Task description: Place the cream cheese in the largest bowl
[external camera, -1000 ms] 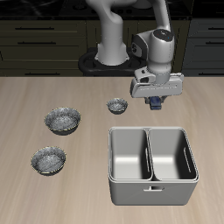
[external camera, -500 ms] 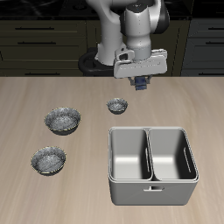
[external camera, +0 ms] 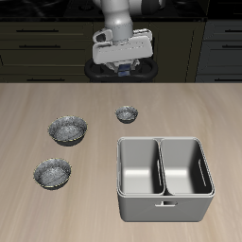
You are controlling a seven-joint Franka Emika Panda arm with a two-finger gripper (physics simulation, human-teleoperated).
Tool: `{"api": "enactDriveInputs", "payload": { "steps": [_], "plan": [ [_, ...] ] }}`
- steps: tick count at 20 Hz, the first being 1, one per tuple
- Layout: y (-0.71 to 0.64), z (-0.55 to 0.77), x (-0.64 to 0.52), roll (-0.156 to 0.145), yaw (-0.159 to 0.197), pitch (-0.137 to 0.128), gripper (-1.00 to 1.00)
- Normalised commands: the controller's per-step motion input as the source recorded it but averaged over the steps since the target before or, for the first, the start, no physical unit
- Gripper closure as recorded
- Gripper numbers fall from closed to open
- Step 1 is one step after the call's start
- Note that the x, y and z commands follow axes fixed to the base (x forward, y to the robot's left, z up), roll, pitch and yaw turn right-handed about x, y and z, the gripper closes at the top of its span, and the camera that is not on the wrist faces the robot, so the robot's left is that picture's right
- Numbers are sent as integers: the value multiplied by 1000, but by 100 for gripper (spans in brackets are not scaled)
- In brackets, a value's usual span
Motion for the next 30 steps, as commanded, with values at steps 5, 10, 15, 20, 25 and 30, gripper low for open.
{"api": "enactDriveInputs", "payload": {
  "steps": [5, 10, 15, 20, 25, 30],
  "plan": [
    [-685, 322, 238, -44, -27, -23, 100],
    [-620, 161, 354, -8, -44, 28, 100],
    [-509, 14, 366, 15, 7, 26, 100],
    [-521, 3, 228, -91, 26, -16, 100],
    [-336, 29, 108, -76, -19, -33, 100],
    [-258, -33, 167, -24, 7, -8, 100]
  ]
}}
